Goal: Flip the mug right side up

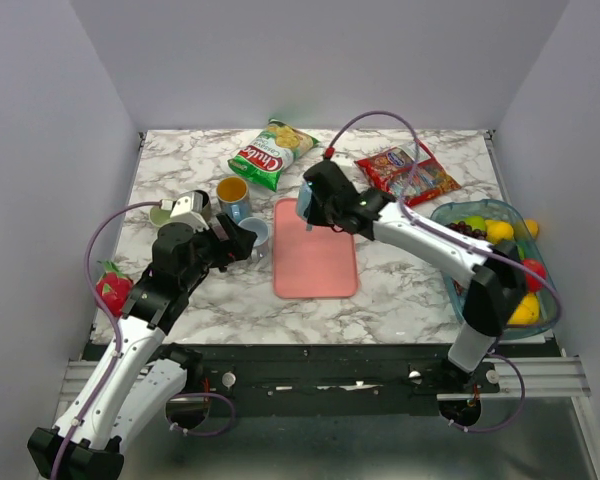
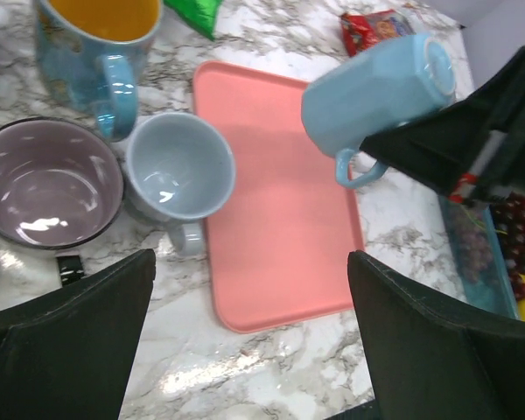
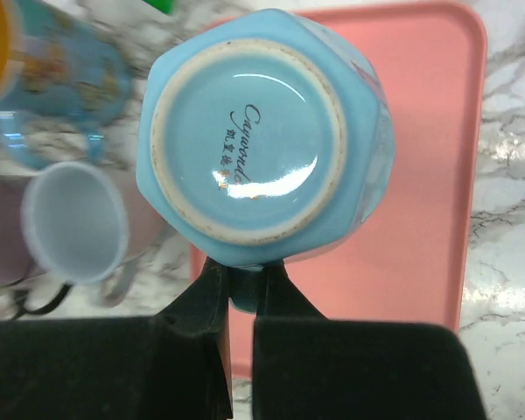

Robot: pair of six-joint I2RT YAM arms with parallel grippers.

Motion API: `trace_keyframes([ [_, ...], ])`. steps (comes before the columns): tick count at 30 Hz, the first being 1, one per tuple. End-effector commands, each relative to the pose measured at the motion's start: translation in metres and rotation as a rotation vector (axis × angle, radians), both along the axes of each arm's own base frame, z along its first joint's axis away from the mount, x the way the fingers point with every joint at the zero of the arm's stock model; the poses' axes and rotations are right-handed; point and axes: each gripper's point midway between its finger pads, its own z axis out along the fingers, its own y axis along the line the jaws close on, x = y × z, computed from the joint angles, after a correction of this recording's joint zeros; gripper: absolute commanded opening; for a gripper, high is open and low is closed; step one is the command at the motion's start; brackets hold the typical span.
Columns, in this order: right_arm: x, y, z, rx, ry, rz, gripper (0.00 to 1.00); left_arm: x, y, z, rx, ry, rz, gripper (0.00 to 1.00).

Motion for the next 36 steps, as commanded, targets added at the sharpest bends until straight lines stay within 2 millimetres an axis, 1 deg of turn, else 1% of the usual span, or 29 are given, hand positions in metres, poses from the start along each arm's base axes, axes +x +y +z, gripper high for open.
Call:
trace_keyframes([
  [1,-0.012,0.022,0.116,0.321,-0.259,0.134,0.01,-0.008,-0.033,0.027,-0.104,-0.094,-0.188,0.99],
  [2,-0.016,0.02,0.129,0.352,-0.288,0.156,0.01,-0.014,-0.043,0.033,-0.135,-0.108,-0.252,0.99],
  [3,-0.023,0.025,0.145,0.408,-0.314,0.199,0.01,-0.018,-0.047,0.037,-0.156,-0.124,-0.283,0.99],
  [4,-0.033,0.021,0.17,0.46,-0.358,0.225,0.01,-0.019,-0.053,0.052,-0.198,-0.175,-0.312,0.99],
  [5,-0.039,0.02,0.174,0.479,-0.366,0.248,0.01,-0.027,-0.061,0.058,-0.228,-0.19,-0.372,0.99],
  [6,-0.047,0.023,0.191,0.533,-0.394,0.291,0.01,-0.032,-0.064,0.067,-0.255,-0.221,-0.396,0.99],
  [7,-0.057,0.018,0.214,0.582,-0.433,0.315,0.01,-0.034,-0.069,0.081,-0.289,-0.281,-0.431,0.99],
  [8,-0.063,0.017,0.221,0.611,-0.444,0.334,0.01,-0.039,-0.073,0.09,-0.335,-0.293,-0.454,0.99],
  [9,-0.073,0.018,0.239,0.669,-0.475,0.378,0.01,-0.047,-0.078,0.099,-0.368,-0.314,-0.504,0.99],
  [10,-0.081,0.019,0.247,0.699,-0.48,0.407,0.01,-0.05,-0.08,0.113,-0.398,-0.377,-0.532,0.99],
  [11,-0.091,0.014,0.27,0.762,-0.524,0.428,0.01,-0.054,-0.082,0.122,-0.454,-0.378,-0.546,0.99],
  [12,-0.101,0.015,0.282,0.807,-0.544,0.475,0.01,-0.059,-0.085,0.129,-0.479,-0.394,-0.581,0.99],
  [13,-0.108,0.014,0.292,0.84,-0.559,0.5,0.01,-0.063,-0.086,0.144,-0.506,-0.461,-0.605,0.99],
  [14,-0.117,0.011,0.304,0.88,-0.571,0.517,0.01,-0.066,-0.086,0.151,-0.535,-0.476,-0.617,0.99],
  [15,-0.125,0.011,0.314,0.918,-0.588,0.554,0.01,-0.067,-0.087,0.157,-0.579,-0.471,-0.625,0.99],
  [16,-0.131,0.01,0.32,0.942,-0.596,0.573,0.01,-0.071,-0.087,0.17,-0.605,-0.52,-0.641,0.99],
  [17,-0.136,0.008,0.326,0.969,-0.601,0.585,0.01,-0.072,-0.086,0.176,-0.624,-0.531,-0.648,0.99],
  [18,-0.143,0.004,0.338,1.003,-0.631,0.605,0.01,-0.071,-0.089,0.18,-0.658,-0.514,-0.656,0.99],
  [19,-0.15,0.005,0.34,1.02,-0.632,0.638,0.01,-0.075,-0.087,0.192,-0.678,-0.555,-0.672,0.99],
  [21,-0.158,0.002,0.351,1.057,-0.644,0.66,0.01,-0.076,-0.089,0.202,-0.718,-0.566,-0.69,0.99],
  [22,-0.163,0.002,0.353,1.068,-0.641,0.687,0.01,-0.082,-0.087,0.216,-0.754,-0.603,-0.712,0.99],
  [24,-0.168,0.001,0.359,1.098,-0.65,0.707,0.01,-0.079,-0.088,0.223,-0.794,-0.607,-0.717,0.99],
  [25,-0.173,0.001,0.361,1.11,-0.65,0.729,0.01,-0.085,-0.089,0.234,-0.818,-0.628,-0.743,0.99],
  [26,-0.175,0.001,0.362,1.122,-0.649,0.737,0.01,-0.087,-0.09,0.24,-0.828,-0.637,-0.755,0.99],
  [27,-0.175,0.001,0.364,1.128,-0.651,0.739,0.01,-0.084,-0.094,0.24,-0.837,-0.627,-0.76,0.99],
  [29,-0.178,0.002,0.364,1.133,-0.65,0.758,0.01,-0.092,-0.097,0.254,-0.864,-0.65,-0.792,0.99],
  [30,-0.178,0.003,0.364,1.134,-0.649,0.764,0.01,-0.088,-0.099,0.255,-0.876,-0.649,-0.78,0.99],
  [33,-0.18,0.006,0.36,1.126,-0.644,0.782,0.01,-0.088,-0.105,0.264,-0.895,-0.652,-0.781,0.98],
  [36,-0.181,0.008,0.358,1.126,-0.646,0.796,0.01,-0.086,-0.111,0.265,-0.914,-0.629,-0.78,0.88],
])
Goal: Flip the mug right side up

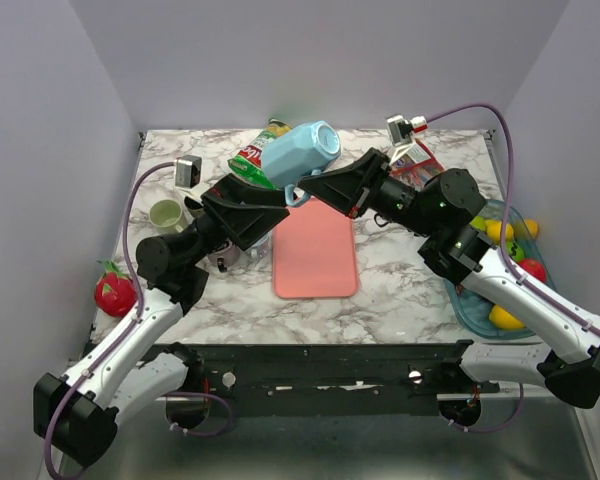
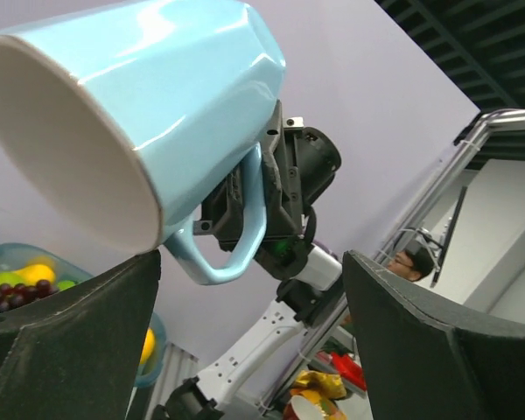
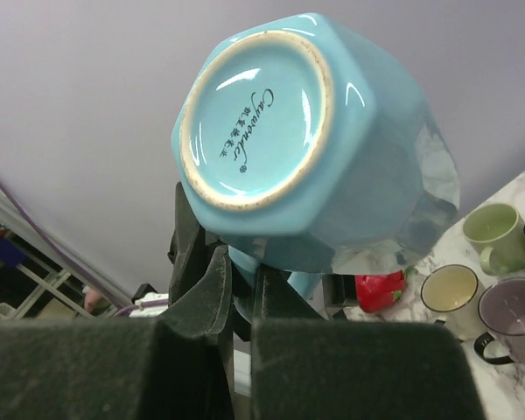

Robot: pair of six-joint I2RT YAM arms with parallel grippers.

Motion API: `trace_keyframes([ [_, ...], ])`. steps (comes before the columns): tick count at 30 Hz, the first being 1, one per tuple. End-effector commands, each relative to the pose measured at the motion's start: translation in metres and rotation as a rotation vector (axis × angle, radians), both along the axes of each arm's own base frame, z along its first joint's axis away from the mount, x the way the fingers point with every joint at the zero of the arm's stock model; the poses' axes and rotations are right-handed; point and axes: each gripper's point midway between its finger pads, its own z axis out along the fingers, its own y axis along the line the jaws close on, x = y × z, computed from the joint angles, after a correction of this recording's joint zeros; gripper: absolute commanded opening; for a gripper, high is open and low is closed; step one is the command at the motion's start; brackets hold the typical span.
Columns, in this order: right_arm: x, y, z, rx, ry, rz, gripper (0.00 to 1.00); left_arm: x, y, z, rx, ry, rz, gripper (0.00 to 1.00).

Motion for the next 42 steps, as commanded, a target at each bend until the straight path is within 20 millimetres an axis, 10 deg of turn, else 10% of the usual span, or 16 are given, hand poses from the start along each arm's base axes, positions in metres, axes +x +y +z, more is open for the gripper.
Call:
trace_keyframes([
  [1,-0.024,-0.007,0.032,0.097,-0.117,0.063,0.01,-0.006,0.0,0.028,-0.08,-0.037,-0.001,0.82],
  [17,-0.018,-0.004,0.014,0.068,-0.097,0.045,0.01,0.009,-0.017,0.02,-0.081,0.049,-0.011,0.69],
  [28,-0.03,-0.007,0.024,0.109,-0.158,0.088,0.01,0.003,-0.022,-0.001,-0.11,0.116,-0.102,0.99],
  [42,-0.042,-0.005,0.028,0.14,-0.21,0.155,0.01,-0.006,-0.028,0.003,-0.215,0.118,-0.273,0.99],
])
